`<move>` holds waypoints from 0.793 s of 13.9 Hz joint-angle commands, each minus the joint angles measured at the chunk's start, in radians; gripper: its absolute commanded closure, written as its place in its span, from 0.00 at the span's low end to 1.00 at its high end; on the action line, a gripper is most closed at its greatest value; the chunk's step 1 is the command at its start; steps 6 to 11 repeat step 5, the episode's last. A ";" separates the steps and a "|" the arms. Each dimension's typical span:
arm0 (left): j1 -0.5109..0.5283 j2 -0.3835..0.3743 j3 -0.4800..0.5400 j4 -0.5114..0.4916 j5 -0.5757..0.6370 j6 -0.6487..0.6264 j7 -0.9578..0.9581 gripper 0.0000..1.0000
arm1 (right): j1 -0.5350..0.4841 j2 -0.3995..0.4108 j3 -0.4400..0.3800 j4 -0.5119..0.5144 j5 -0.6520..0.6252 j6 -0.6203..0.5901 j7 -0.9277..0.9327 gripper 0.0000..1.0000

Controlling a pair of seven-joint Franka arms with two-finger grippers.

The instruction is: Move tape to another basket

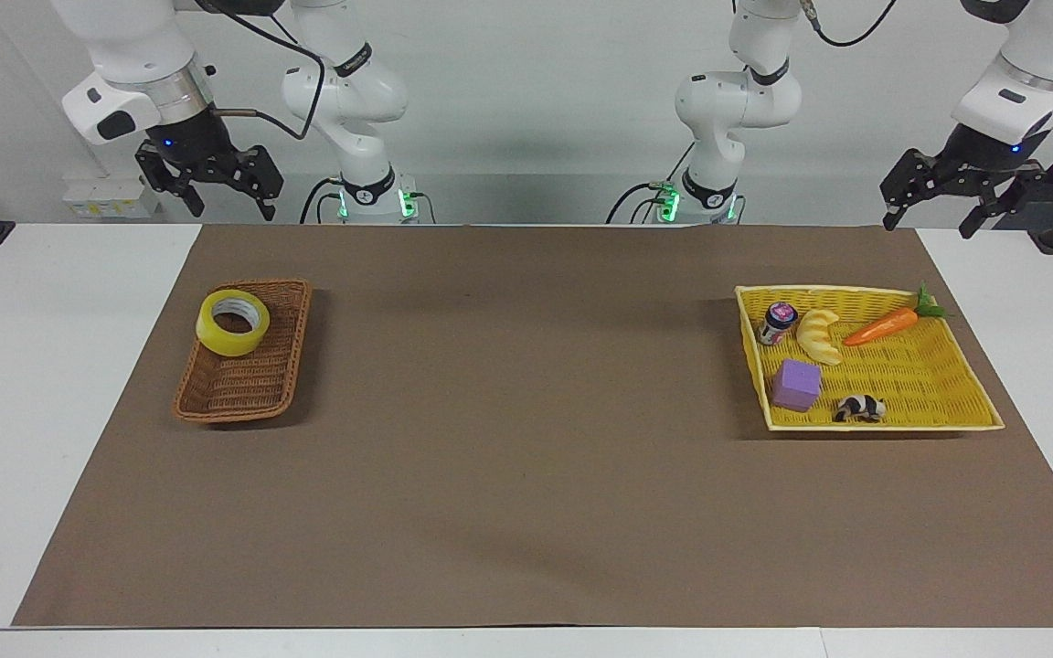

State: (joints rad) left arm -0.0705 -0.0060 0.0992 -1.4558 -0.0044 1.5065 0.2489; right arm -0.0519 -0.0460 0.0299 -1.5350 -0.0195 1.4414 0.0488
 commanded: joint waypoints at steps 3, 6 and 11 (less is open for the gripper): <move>0.008 -0.025 -0.006 -0.026 0.001 -0.005 0.001 0.00 | -0.011 -0.011 -0.002 -0.013 0.021 0.017 -0.023 0.00; 0.008 -0.025 -0.006 -0.026 0.001 -0.005 0.001 0.00 | -0.016 -0.011 -0.002 -0.013 0.021 0.017 -0.020 0.00; 0.008 -0.025 -0.006 -0.026 0.001 -0.005 0.001 0.00 | -0.016 -0.011 -0.002 -0.013 0.021 0.017 -0.020 0.00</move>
